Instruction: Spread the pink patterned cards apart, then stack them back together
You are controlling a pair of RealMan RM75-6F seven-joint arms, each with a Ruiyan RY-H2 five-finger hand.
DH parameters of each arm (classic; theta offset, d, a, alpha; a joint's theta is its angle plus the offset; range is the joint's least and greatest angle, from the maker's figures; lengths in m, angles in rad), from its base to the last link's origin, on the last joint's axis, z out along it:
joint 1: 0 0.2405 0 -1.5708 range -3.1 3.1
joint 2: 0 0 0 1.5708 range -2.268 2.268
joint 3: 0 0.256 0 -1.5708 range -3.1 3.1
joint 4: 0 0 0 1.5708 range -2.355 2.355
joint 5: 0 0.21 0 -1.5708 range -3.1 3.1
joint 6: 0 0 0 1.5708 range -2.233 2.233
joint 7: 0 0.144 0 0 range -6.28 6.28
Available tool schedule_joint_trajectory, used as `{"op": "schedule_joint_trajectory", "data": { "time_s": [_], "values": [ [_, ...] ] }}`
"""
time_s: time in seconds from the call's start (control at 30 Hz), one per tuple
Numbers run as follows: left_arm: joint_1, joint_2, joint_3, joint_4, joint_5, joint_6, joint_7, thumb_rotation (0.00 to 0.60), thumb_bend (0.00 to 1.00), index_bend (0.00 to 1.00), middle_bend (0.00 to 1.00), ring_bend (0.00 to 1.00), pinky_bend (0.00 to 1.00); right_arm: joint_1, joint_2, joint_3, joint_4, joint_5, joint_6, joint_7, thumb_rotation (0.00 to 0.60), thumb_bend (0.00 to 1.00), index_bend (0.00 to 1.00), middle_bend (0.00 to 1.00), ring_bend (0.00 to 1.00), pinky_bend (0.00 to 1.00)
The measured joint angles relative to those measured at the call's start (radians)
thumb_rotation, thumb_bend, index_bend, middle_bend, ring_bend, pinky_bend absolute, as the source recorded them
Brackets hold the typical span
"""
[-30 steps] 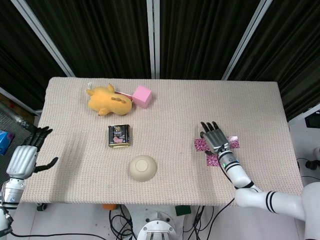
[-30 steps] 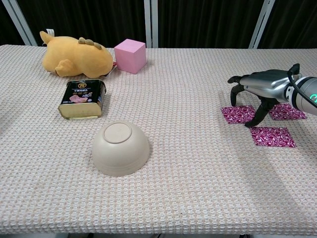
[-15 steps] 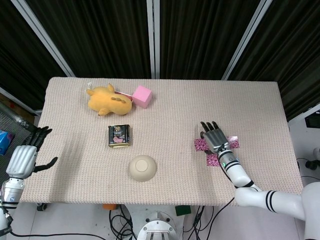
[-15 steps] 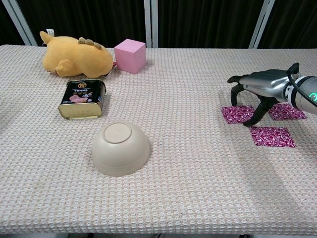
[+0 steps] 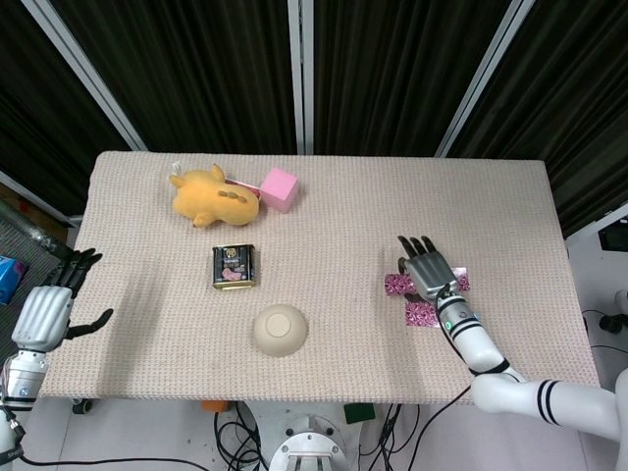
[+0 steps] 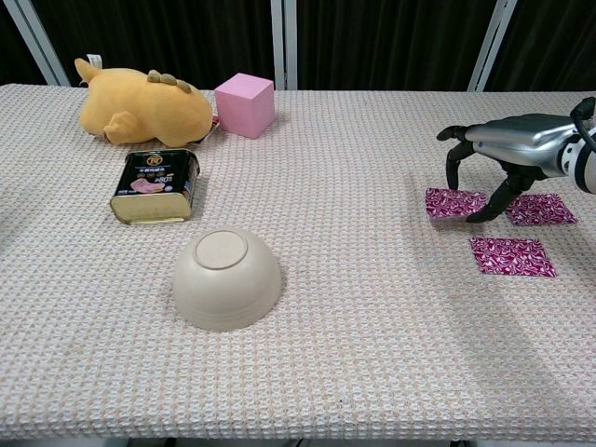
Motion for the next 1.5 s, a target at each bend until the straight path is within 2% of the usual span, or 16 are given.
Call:
{"op": "schedule_joint_trajectory", "data": {
  "time_s": [0.3,0.6,1.07,1.33,1.5],
  "values": [
    [0.003,-0.004,0.004,0.008,0.003,0.001,-0.007,0.544,0.23,0.09,0.05,0.03,0.2,-0.046,0.091,-0.034,-0.136,-0.002,0.035,0.006,0.6,0.51,0.47,0.0,0.0,0.0],
    [0.004,-0.008,0.008,0.021,0.007,0.001,-0.019,0.544,0.23,0.09,0.05,0.03,0.2,-0.088,0.118,-0.082,-0.21,0.022,0.09,-0.035,0.6,0.51,0.47,0.0,0.0,0.0],
    [0.004,-0.013,0.012,0.04,0.015,0.003,-0.04,0.54,0.23,0.09,0.05,0.03,0.2,-0.1,0.094,-0.079,-0.197,0.05,0.072,-0.014,0.6,0.5,0.45,0.0,0.0,0.0],
    [0.003,-0.015,0.01,0.043,0.01,-0.001,-0.036,0.555,0.23,0.09,0.05,0.03,0.2,-0.096,0.093,-0.077,-0.197,0.068,0.076,-0.035,0.6,0.45,0.36,0.01,0.0,0.0],
    [0.005,-0.014,0.01,0.043,0.004,-0.002,-0.038,0.554,0.23,0.1,0.05,0.03,0.2,-0.088,0.092,-0.077,-0.202,0.099,0.079,-0.061,0.6,0.44,0.35,0.01,0.0,0.0]
  ]
}}
